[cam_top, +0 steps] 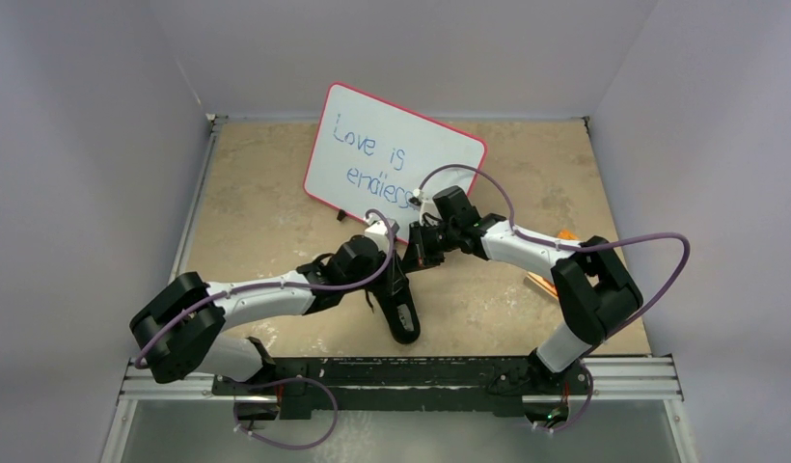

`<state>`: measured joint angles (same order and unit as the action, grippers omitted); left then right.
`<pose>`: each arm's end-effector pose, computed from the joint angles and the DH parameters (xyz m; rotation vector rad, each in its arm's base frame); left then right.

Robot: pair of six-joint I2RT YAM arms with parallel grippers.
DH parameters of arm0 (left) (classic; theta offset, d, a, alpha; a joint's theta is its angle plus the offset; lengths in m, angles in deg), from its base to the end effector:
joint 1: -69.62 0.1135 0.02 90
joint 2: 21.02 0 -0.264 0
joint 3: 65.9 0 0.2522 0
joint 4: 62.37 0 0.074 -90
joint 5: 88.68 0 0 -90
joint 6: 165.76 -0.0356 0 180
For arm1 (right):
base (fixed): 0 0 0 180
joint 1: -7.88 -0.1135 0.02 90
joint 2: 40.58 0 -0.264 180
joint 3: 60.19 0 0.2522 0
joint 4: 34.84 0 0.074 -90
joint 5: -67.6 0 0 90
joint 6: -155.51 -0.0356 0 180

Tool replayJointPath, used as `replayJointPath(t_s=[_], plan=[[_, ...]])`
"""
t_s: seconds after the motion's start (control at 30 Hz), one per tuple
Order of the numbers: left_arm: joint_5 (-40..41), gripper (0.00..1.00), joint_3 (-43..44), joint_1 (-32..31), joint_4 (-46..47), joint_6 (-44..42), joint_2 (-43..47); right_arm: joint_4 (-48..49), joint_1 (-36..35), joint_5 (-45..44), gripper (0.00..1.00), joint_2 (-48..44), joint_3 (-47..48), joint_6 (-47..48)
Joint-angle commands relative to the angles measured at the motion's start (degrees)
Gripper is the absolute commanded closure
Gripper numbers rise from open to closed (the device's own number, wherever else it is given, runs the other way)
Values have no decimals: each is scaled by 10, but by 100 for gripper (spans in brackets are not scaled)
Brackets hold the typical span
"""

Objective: Tie the shoes

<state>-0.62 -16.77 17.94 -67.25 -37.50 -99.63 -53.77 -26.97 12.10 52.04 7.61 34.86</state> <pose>0.1713 -0.2188 0.1863 0.2923 2.3064 -0.8948 0.2639 0.2083 0.1999 -0.4226 2.4845 1.2296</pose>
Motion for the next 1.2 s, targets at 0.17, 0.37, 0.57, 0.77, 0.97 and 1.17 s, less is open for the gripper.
replayJointPath(t_s=[0.17, 0.37, 0.57, 0.77, 0.97, 1.17], plan=[[-19, 84, 13, -1, 51, -8, 18, 15, 1, 21, 100, -3, 22, -3], [-19, 77, -2, -1, 63, -4, 39, 14, 1, 22, 100, -2, 23, -2], [-17, 74, 8, -1, 79, 5, 2, 22, 1, 22, 100, 1, 23, -3], [-9, 77, 28, -1, 66, -7, -20, 23, 1, 23, 100, 2, 24, -3], [17, 76, 17, -2, 70, -9, -22, 27, 1, 22, 100, 0, 22, -5], [49, 72, 13, -1, 79, -12, -30, 32, 1, 26, 100, -2, 19, -6]])
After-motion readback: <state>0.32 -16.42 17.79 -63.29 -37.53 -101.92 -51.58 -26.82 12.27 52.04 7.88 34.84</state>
